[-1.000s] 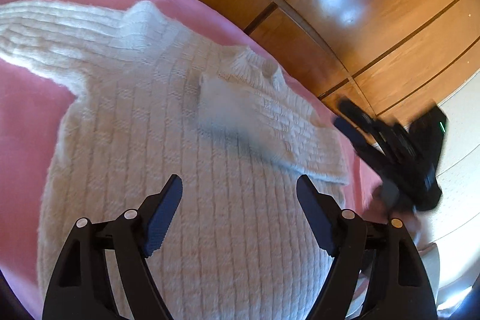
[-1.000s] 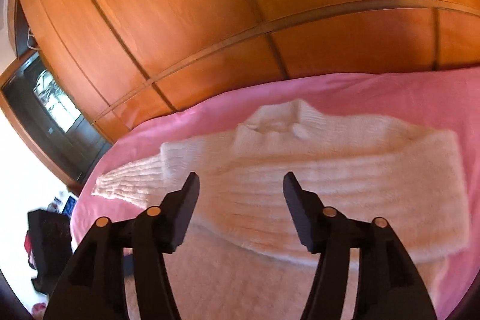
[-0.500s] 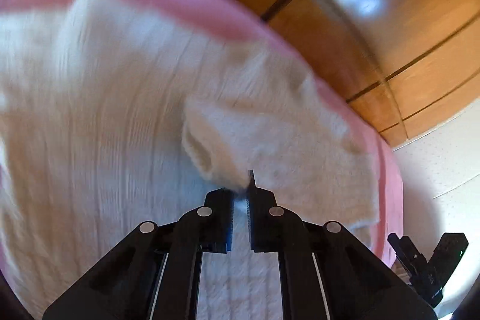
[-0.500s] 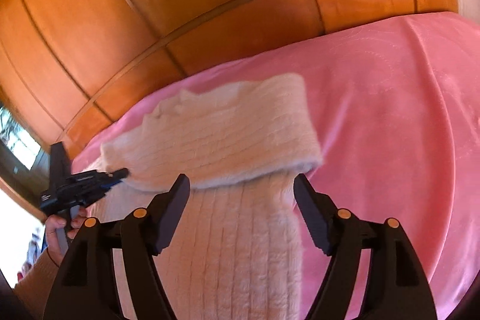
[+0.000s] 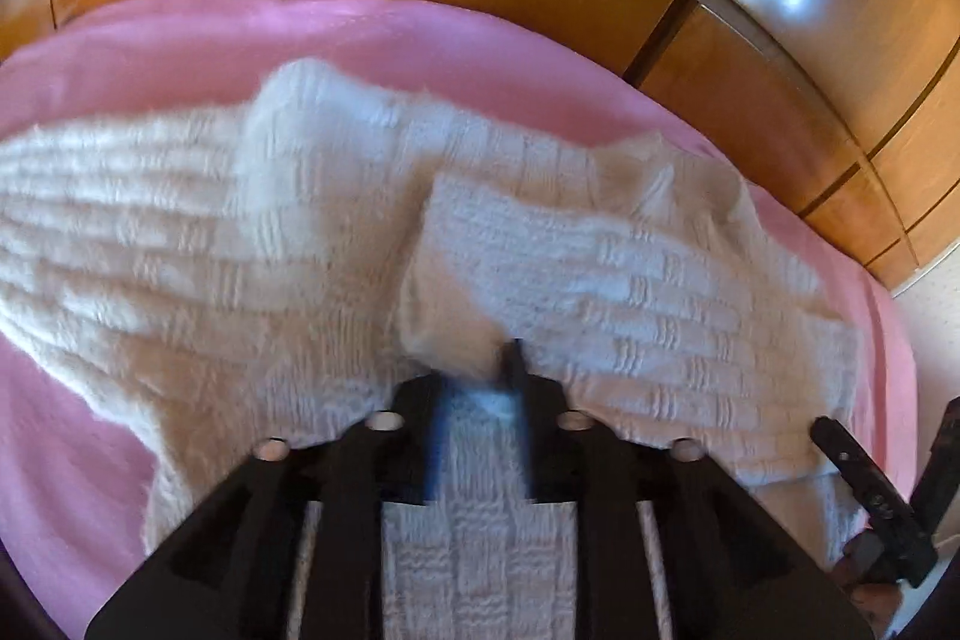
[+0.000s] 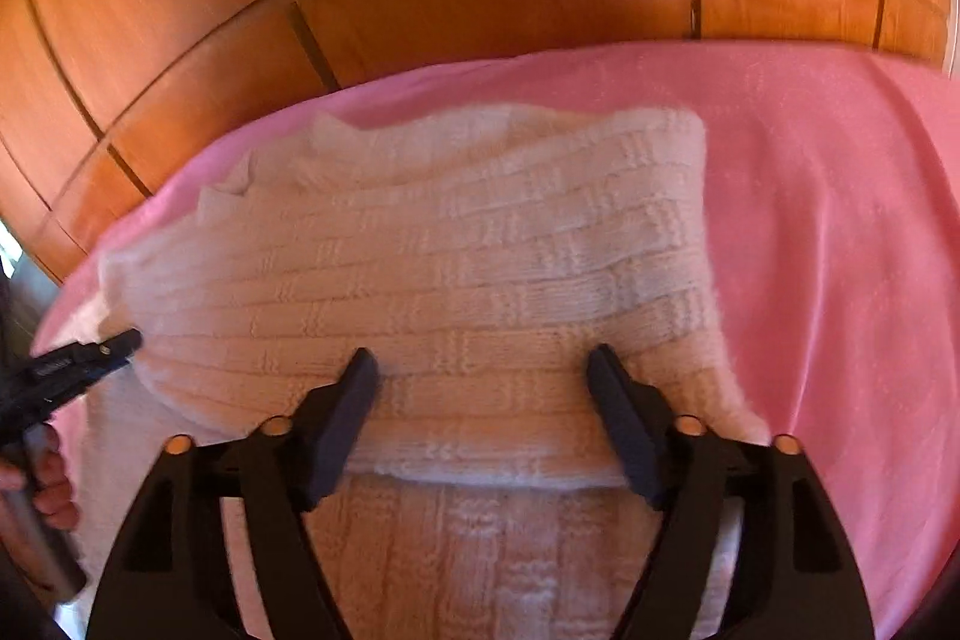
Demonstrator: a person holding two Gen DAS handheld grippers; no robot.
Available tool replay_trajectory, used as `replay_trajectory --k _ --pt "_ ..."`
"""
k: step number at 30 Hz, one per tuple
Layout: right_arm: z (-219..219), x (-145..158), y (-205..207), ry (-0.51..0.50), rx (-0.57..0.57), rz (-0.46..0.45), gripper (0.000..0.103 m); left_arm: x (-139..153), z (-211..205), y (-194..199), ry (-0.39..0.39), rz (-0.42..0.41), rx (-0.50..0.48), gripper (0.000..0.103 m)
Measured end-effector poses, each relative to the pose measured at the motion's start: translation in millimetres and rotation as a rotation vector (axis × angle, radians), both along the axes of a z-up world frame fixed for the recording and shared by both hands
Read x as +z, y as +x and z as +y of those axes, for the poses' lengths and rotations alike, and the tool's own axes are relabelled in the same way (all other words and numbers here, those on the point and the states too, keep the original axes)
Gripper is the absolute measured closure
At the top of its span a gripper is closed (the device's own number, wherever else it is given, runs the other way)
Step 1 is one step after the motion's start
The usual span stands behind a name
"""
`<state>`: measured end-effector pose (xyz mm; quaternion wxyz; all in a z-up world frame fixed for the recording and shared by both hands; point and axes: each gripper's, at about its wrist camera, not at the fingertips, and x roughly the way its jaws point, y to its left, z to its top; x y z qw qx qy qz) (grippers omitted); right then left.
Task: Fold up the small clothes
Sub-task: 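Grasp the other sleeve with the left gripper and lift it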
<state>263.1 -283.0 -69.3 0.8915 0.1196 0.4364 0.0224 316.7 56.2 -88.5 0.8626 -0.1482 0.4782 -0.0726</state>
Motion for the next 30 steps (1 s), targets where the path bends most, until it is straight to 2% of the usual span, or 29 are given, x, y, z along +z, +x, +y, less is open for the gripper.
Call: replay_trajectory --k 1,3,5,8,11,12,15,17,19,21,26,30 --pt "5.6 -1.4 -1.2 -0.032 0.007 -0.007 0.019 1.1 4.2 -4.6 -0.011 -0.006 0.002 0.058" --pt "16.2 -3.5 -2.2 -0.107 0.014 -0.011 0.015 8.2 19.4 -19.1 -0.032 -0.031 0.032 0.042" --pt "20.5 -6.7 -0.8 -0.141 0.019 -0.005 0.013 14.8 42.0 -35.4 -0.068 -0.063 0.071 0.042" --pt "17.7 -8.6 -0.8 -0.128 0.021 -0.004 0.009 15.4 94.3 -61.0 -0.129 -0.06 0.168 0.042" --pt "19.1 -9.7 2.2 -0.118 0.036 0.0 0.002 4.8 165.9 -90.6 -0.211 -0.006 0.318 0.042" --pt "20.1 -9.9 2.5 -0.127 0.037 0.002 0.002 0.8 198.0 -103.5 -0.247 0.013 0.404 0.042" --pt "24.2 -9.3 4.6 -0.146 0.036 0.004 0.002 1.7 269.1 -131.3 -0.319 -0.007 0.567 0.048" --pt "25.6 -9.5 4.8 -0.15 0.035 0.001 0.002 4.3 310.9 -146.2 -0.367 -0.046 0.668 0.048" --pt "29.0 -10.1 5.8 -0.159 0.034 0.001 0.002 4.5 347.5 -154.7 -0.379 -0.055 0.771 0.048" --pt "31.9 -10.9 6.2 -0.168 0.033 0.001 0.002 2.4 375.1 -154.6 -0.389 -0.056 0.827 0.048" --pt "33.6 -11.6 6.6 -0.185 0.031 0.001 0.002 -2.0 409.5 -136.9 -0.452 -0.074 0.873 0.048" --pt "35.4 -11.2 5.5 -0.193 0.028 0.001 0.002 -0.8 421.0 -111.5 -0.427 -0.07 0.891 0.049"
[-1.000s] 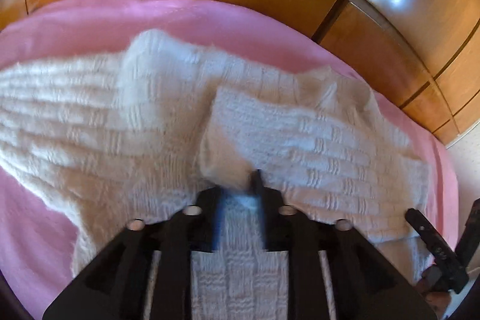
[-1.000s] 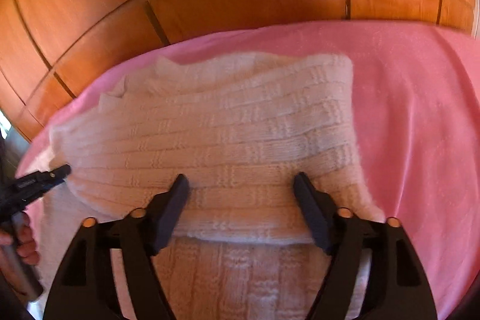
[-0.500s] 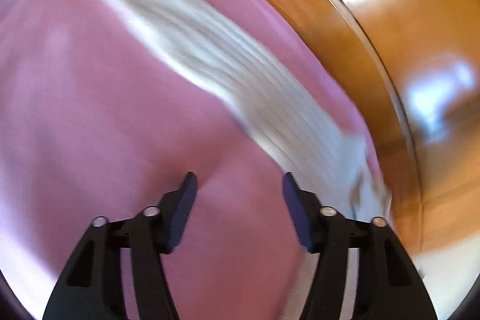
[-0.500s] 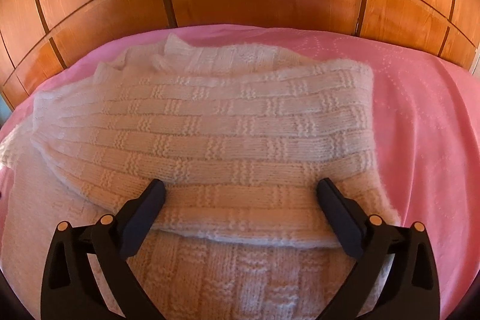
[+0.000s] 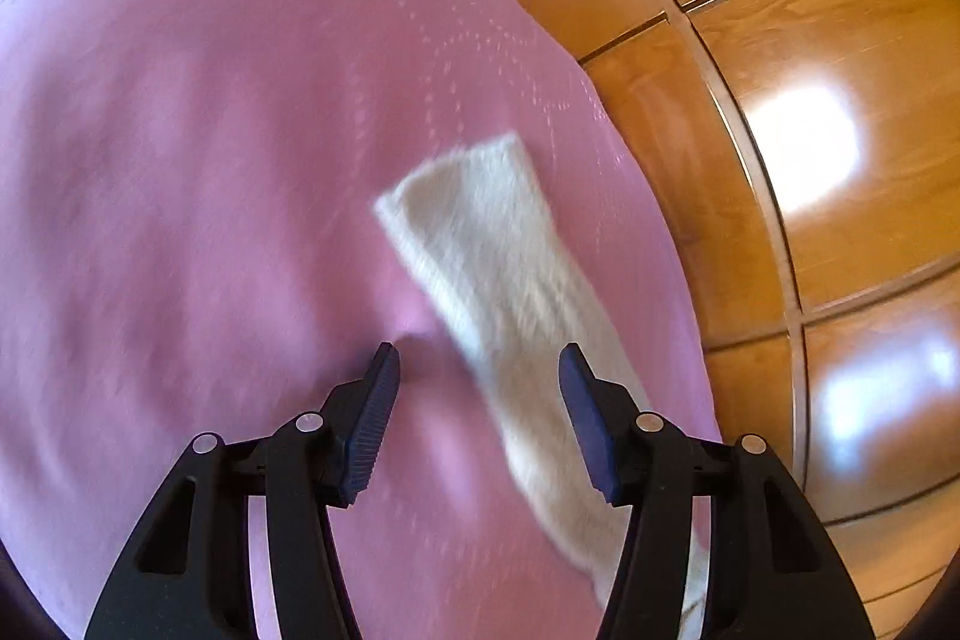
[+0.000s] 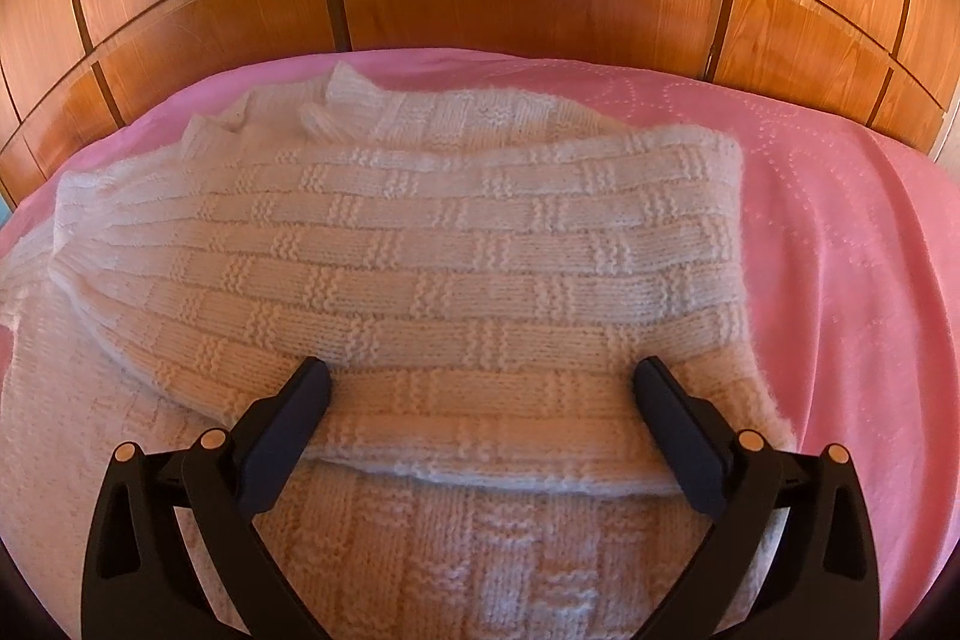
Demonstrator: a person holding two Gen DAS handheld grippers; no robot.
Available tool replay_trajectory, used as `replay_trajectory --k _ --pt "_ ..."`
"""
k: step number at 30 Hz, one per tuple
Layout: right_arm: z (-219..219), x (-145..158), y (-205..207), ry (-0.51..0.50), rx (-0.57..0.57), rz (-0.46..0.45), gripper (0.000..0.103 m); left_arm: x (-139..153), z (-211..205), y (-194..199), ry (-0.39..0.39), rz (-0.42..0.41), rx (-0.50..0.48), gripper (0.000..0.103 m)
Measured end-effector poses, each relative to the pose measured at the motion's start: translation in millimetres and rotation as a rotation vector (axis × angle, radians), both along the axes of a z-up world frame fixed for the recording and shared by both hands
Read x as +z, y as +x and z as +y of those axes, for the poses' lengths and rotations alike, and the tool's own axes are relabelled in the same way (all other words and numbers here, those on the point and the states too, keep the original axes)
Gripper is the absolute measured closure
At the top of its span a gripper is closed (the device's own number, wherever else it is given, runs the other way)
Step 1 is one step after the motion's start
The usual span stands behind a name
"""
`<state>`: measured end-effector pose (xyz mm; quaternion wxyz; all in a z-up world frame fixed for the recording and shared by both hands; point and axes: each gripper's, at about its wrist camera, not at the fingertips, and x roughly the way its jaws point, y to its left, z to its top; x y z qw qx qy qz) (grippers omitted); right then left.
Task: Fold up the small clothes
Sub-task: 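Grasp the other sleeve with the left gripper and lift it, then fold the held sleeve across the sweater body with the left gripper and release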
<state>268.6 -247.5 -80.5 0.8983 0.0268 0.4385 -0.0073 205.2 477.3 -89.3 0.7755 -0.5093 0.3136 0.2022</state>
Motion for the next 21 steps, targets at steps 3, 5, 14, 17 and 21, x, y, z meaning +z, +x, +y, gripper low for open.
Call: replay_trajectory --k 3,5,14,17,21 --pt "2.6 0.5 -2.2 -0.004 -0.002 -0.001 0.002 -2.1 -1.7 21.9 0.03 0.037 -0.001 0.074" --pt "2.9 0.4 -2.6 -0.005 -0.003 -0.001 0.002 -4.1 -0.5 32.9 0.036 0.057 -0.015 0.097" --pt "2.3 0.9 -3.8 0.0 -0.004 -0.006 0.002 81.9 -112.0 45.9 0.168 -0.196 -0.336 0.098" --pt "1.3 1.7 -4.9 0.006 -0.005 -0.009 0.002 100.5 -177.5 47.1 0.197 -0.256 -0.473 0.098" --pt "-1.2 2.3 -5.4 0.012 -0.006 -0.011 0.002 102.1 -269.1 53.2 0.229 -0.272 -0.648 0.098"
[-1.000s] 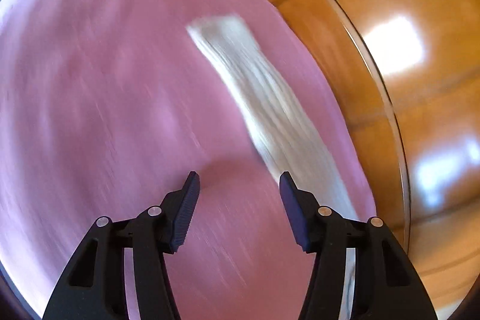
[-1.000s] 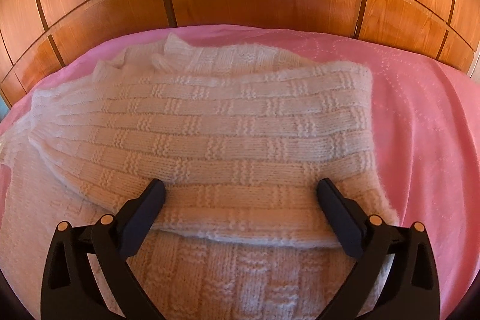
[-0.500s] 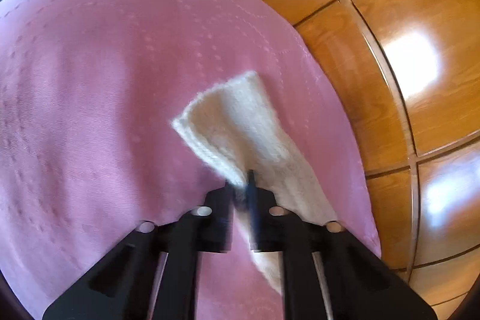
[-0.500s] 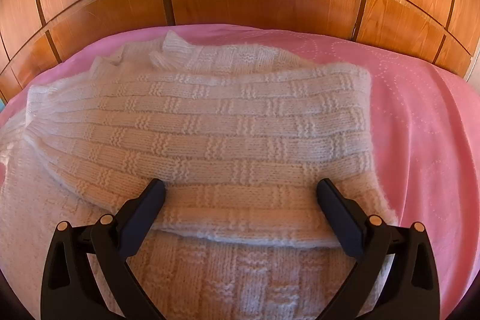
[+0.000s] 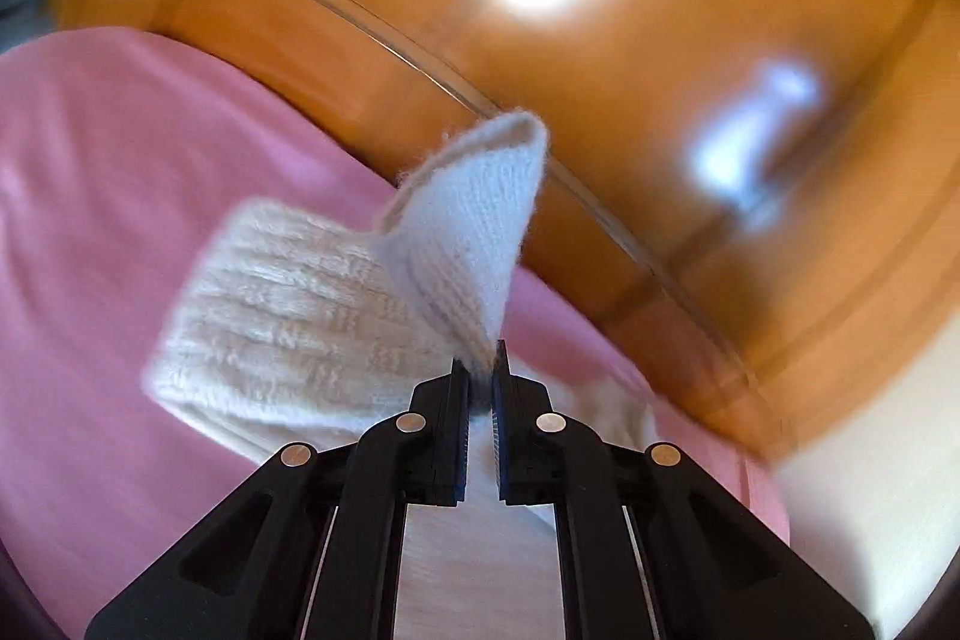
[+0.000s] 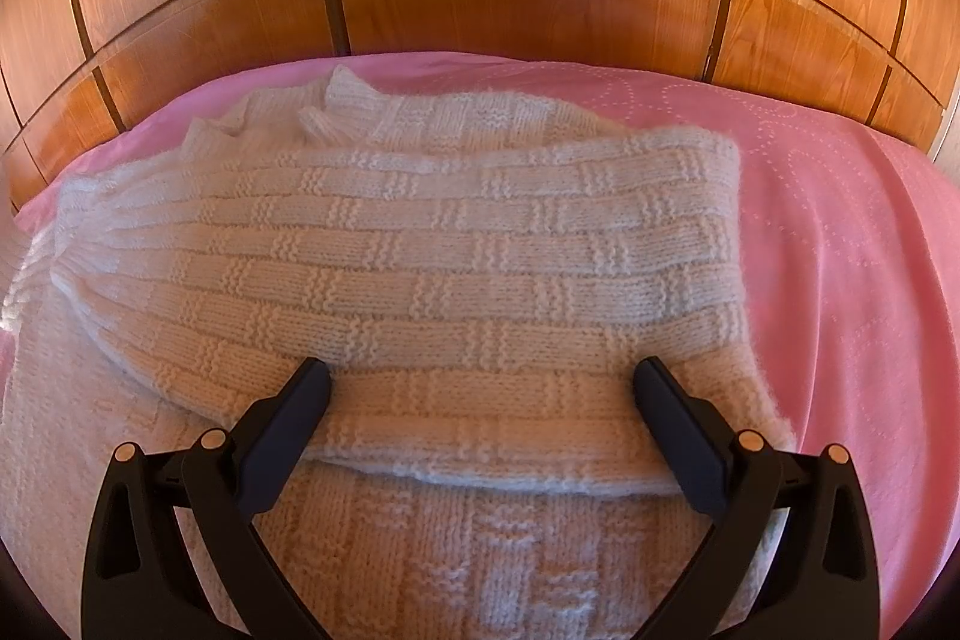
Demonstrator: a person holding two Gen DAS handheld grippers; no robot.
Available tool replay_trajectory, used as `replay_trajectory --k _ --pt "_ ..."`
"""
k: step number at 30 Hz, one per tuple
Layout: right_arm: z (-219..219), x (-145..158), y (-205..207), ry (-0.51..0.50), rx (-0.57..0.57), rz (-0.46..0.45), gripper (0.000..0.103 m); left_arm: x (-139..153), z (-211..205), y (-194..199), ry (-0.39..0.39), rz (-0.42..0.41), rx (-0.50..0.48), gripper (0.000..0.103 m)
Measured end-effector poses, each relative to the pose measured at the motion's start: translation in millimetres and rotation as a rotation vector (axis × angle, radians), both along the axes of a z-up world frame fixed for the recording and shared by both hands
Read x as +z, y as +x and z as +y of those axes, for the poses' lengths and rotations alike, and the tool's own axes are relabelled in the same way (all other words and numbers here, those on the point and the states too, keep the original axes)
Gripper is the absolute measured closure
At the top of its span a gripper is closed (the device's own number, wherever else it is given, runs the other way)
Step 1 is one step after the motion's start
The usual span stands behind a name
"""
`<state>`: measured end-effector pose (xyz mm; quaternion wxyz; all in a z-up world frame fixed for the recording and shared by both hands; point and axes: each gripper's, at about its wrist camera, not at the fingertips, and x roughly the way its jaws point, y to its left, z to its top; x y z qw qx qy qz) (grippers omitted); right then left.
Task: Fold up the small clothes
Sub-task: 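Fold the held sleeve across the sweater body with the left gripper and release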
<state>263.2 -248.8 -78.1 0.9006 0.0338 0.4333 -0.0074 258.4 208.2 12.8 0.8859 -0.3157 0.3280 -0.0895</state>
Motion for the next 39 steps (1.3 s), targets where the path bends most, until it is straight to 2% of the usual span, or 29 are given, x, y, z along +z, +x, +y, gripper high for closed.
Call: replay_trajectory --k 3,6,8,9,12,14,16,17,20,22,26,27,28,29,33,35,39 --pt "-1.0 0.9 -1.2 0.008 -0.002 -0.002 0.002 -19.9 -65.7 8.4 0.048 0.054 -0.114 0.098" --pt "-2.9 1.4 -2.3 0.019 -0.002 -0.005 0.002 -42.2 -111.4 11.4 0.12 0.115 -0.178 0.098" --pt "-5.1 1.9 -2.5 0.027 -0.002 -0.005 0.002 -52.6 -127.8 7.8 0.161 0.142 -0.207 0.088" --pt "-6.1 1.8 -1.7 0.029 -0.001 -0.004 0.002 -54.6 -130.9 5.3 0.166 0.147 -0.215 0.078" --pt "-11.0 10.2 -2.7 0.046 -0.007 -0.011 0.005 -58.8 -129.1 -11.1 0.183 0.155 -0.213 0.076" --pt "-10.6 22.7 -7.8 0.098 -0.008 -0.039 0.015 -59.5 -120.6 -29.2 0.206 0.154 -0.2 0.076" --pt "-0.4 35.2 -11.0 0.227 0.046 -0.055 0.027 -65.5 -113.7 -37.5 0.219 0.162 -0.182 0.076" --pt "10.5 39.5 -10.1 0.291 0.094 -0.047 0.029 -68.2 -109.6 -43.9 0.222 0.169 -0.173 0.076" --pt "52.7 41.6 -1.4 0.383 0.215 -0.003 0.045 -77.8 -99.6 -58.0 0.224 0.189 -0.143 0.076" --pt "83.2 38.2 7.7 0.404 0.268 0.028 0.053 -84.4 -94.4 -66.5 0.224 0.199 -0.131 0.076" --pt "128.3 18.4 32.3 0.42 0.294 0.134 0.059 -94.5 -91.0 -72.6 0.237 0.195 -0.127 0.076" --pt "136.5 15.4 37.1 0.391 0.288 0.138 0.069 -95.7 -90.6 -73.6 0.241 0.192 -0.128 0.076" --pt "141.3 17.4 40.0 0.368 0.298 0.135 0.089 -97.4 -90.8 -73.9 0.247 0.187 -0.127 0.076" --pt "141.0 20.7 42.3 0.358 0.303 0.133 0.097 -97.7 -91.6 -73.3 0.248 0.184 -0.126 0.076" --pt "121.0 78.4 28.9 0.353 0.321 -0.027 0.098 -101.3 -85.1 -77.3 0.215 0.17 -0.117 0.076" --pt "93.4 106.9 19.0 0.35 0.289 -0.109 0.098 -102.4 -81.7 -79.1 0.192 0.166 -0.116 0.076" --pt "37.7 125.2 5.0 0.33 0.204 -0.167 0.098 -101.6 -82.1 -79.5 0.188 0.163 -0.113 0.076"
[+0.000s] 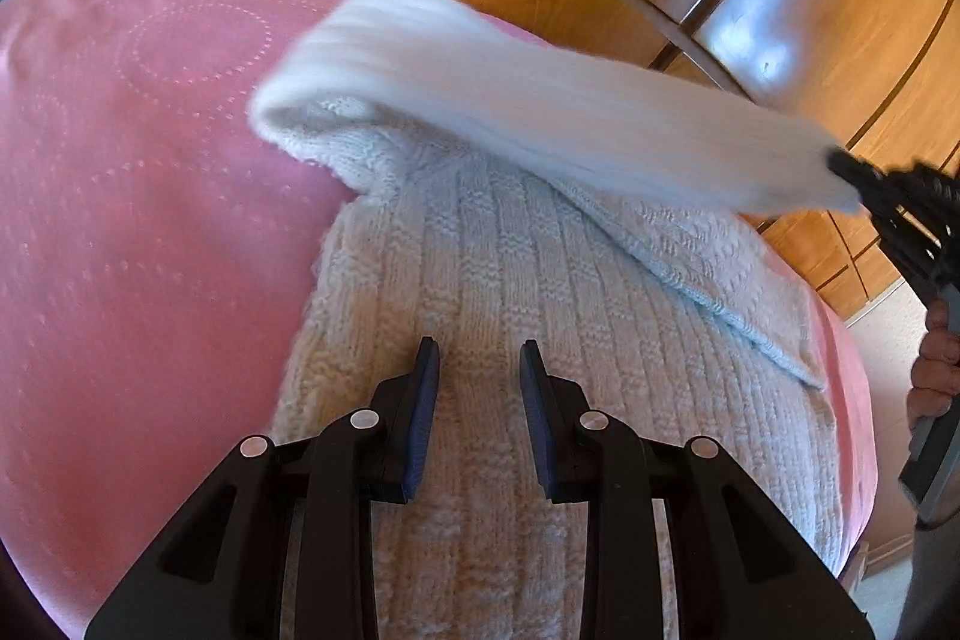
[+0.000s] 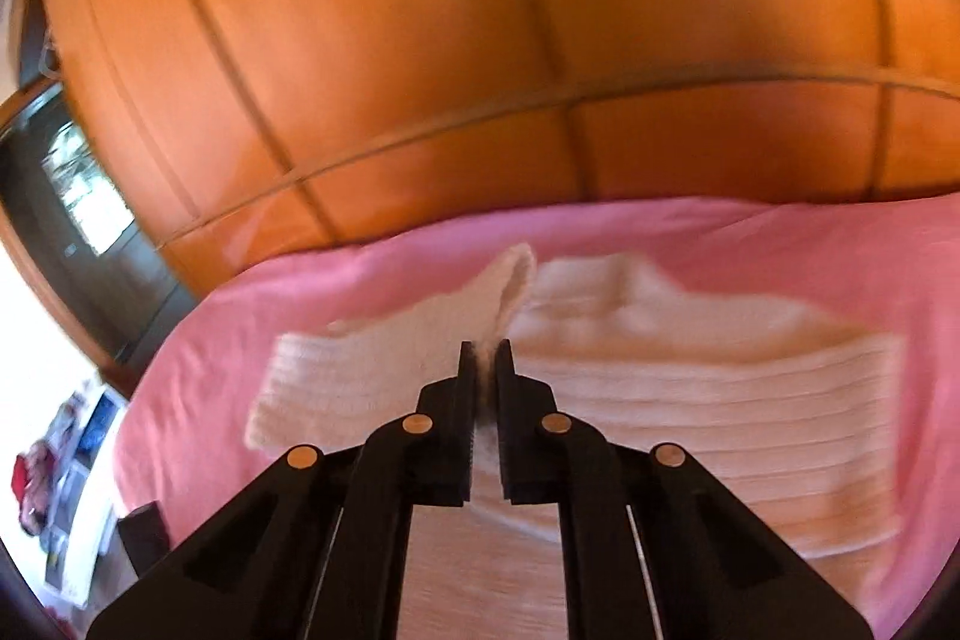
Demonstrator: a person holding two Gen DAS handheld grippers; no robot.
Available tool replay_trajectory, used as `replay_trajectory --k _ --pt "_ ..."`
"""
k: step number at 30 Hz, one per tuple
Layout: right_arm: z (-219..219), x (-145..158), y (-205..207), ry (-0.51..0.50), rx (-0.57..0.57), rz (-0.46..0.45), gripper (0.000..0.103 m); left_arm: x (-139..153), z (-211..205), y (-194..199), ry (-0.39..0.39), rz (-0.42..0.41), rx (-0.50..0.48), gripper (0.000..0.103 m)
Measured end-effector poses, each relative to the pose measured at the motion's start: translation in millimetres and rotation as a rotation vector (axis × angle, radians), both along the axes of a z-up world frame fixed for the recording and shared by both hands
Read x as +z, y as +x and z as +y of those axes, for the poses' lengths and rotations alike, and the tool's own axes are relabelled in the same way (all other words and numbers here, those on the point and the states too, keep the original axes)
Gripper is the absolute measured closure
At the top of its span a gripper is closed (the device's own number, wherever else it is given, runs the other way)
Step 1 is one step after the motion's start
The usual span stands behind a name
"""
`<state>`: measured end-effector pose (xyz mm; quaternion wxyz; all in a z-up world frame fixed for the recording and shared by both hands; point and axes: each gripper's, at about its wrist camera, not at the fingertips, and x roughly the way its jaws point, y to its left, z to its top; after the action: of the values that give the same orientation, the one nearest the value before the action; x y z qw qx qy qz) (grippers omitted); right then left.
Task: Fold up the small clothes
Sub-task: 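Fold the held sleeve across the sweater body with the left gripper and release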
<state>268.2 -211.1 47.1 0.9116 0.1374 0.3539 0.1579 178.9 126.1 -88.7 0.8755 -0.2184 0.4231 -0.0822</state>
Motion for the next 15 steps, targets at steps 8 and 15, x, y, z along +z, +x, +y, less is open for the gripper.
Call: replay_trajectory --k 8,15 --pt "-96.0 -73.5 2.1 -0.01 -0.255 0.202 0.098 1.5 -3.2 0.4 0.018 0.004 0.003 0.076" --pt "-110.3 -99.0 -0.6 -0.077 -0.31 0.251 0.097 16.3 -12.0 2.9 0.112 0.048 0.007 0.076"
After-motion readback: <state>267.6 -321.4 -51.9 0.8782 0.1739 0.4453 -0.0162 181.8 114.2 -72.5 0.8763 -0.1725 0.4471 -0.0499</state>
